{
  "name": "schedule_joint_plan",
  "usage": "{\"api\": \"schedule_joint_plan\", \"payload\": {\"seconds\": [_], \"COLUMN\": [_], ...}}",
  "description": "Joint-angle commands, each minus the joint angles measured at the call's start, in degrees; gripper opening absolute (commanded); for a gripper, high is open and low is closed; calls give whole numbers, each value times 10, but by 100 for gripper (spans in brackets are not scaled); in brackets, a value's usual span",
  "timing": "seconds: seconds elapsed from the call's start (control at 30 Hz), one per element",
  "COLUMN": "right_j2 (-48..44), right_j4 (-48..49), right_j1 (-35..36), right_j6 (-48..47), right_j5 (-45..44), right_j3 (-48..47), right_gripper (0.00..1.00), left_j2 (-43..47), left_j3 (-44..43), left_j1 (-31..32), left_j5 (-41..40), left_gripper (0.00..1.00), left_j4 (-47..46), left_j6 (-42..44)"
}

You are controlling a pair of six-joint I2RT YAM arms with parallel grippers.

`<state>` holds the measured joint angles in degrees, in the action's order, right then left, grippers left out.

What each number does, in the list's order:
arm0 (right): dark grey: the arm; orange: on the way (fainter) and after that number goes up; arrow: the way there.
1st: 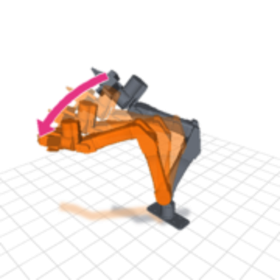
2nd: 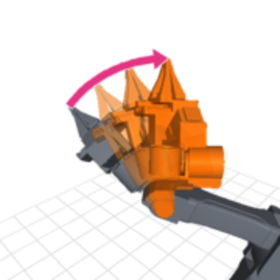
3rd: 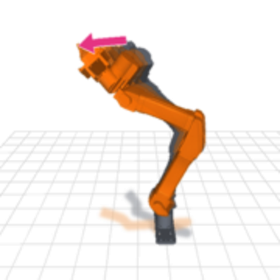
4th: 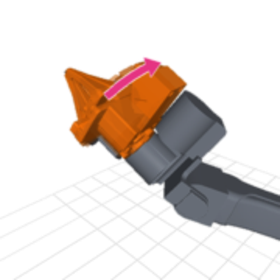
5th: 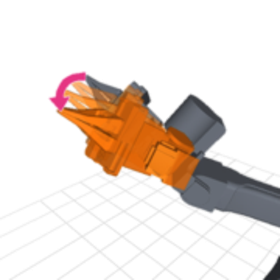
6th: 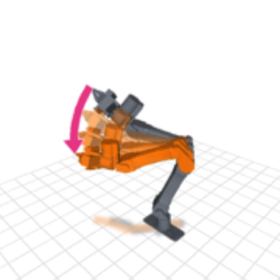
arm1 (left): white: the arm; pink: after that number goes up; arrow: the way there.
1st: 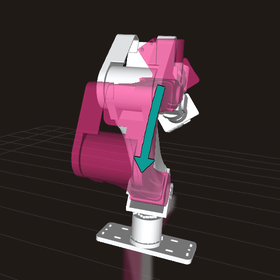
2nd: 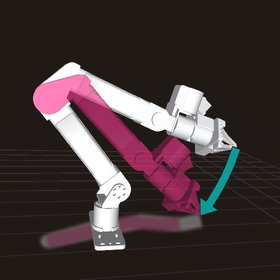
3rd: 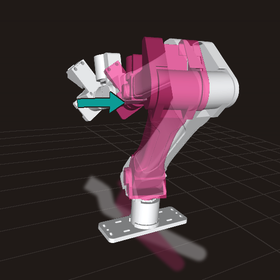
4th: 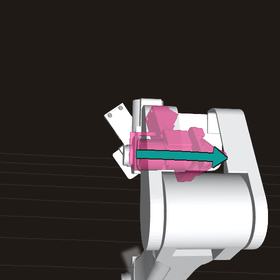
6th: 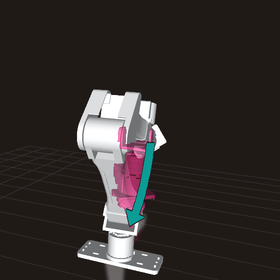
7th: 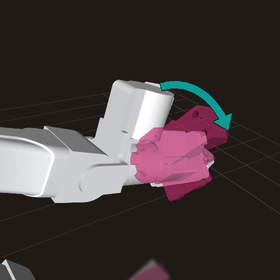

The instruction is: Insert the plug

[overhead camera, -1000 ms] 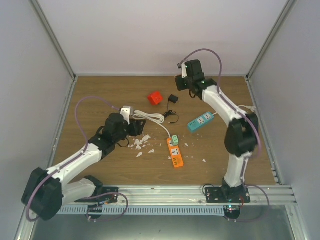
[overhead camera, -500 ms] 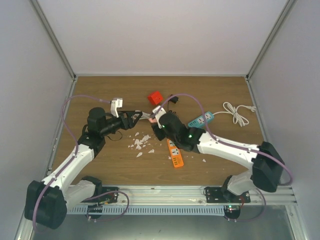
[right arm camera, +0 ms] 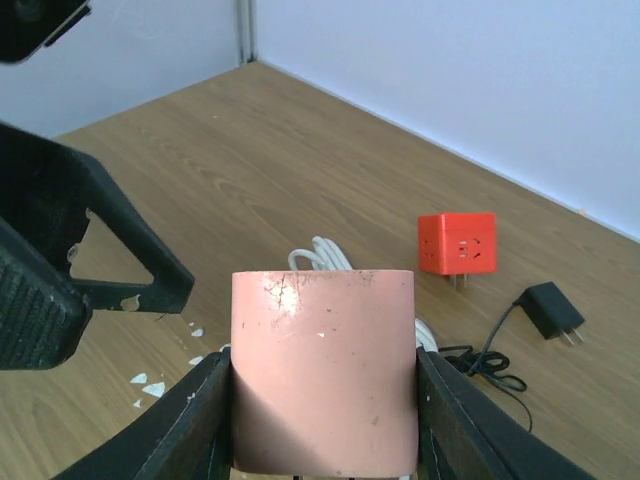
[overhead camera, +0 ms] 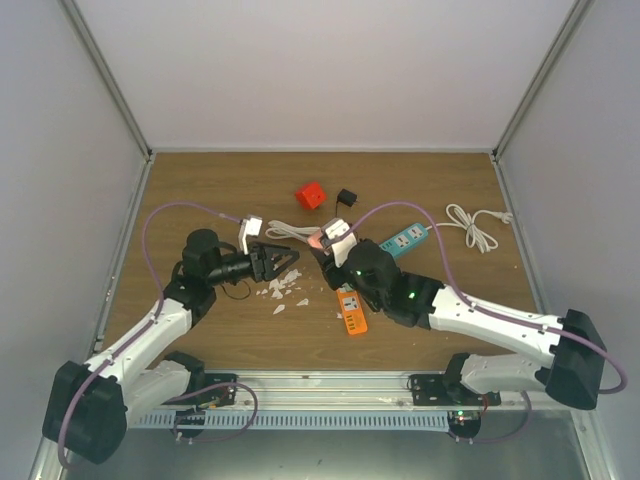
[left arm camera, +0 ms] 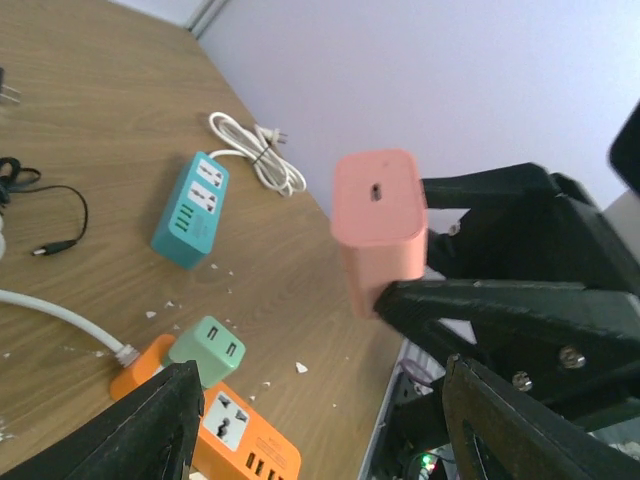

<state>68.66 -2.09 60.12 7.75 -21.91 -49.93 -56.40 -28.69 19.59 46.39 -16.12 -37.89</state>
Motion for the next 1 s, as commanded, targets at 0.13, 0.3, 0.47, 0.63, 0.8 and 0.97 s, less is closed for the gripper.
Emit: {"api": "schedule_joint_plan", "payload": {"seconds": [0.13, 0.3, 0.47, 0.63, 0.8, 0.97], "right_j2": [-10, -14, -10, -3, -6, -19], "right_j4": [61, 70, 72, 76, 77, 75], "right_j1": [12, 18, 21, 29, 32, 33], "right_j6": [-11, -9, -11, -15, -16, -15], "right_j5": [28, 45, 56, 68, 73, 70], "right_j3": [21, 25, 26, 26, 27, 29], "right_gripper": [5, 6, 5, 6, 6, 6], "left_j2": [0, -22, -39, -47, -44, -39], "left_j3": [-20, -32, -47, -61, -63, -63], "left_j1": [28, 45, 59, 65, 65, 65], "left_j5": [17, -6, -11, -25, -32, -29], "left_gripper": [68, 68, 66, 61, 37, 1], "left_j4": [-63, -58, -69, -66, -68, -53], "left_j6": [-7, -2, -1, -2, -3, 4]}}
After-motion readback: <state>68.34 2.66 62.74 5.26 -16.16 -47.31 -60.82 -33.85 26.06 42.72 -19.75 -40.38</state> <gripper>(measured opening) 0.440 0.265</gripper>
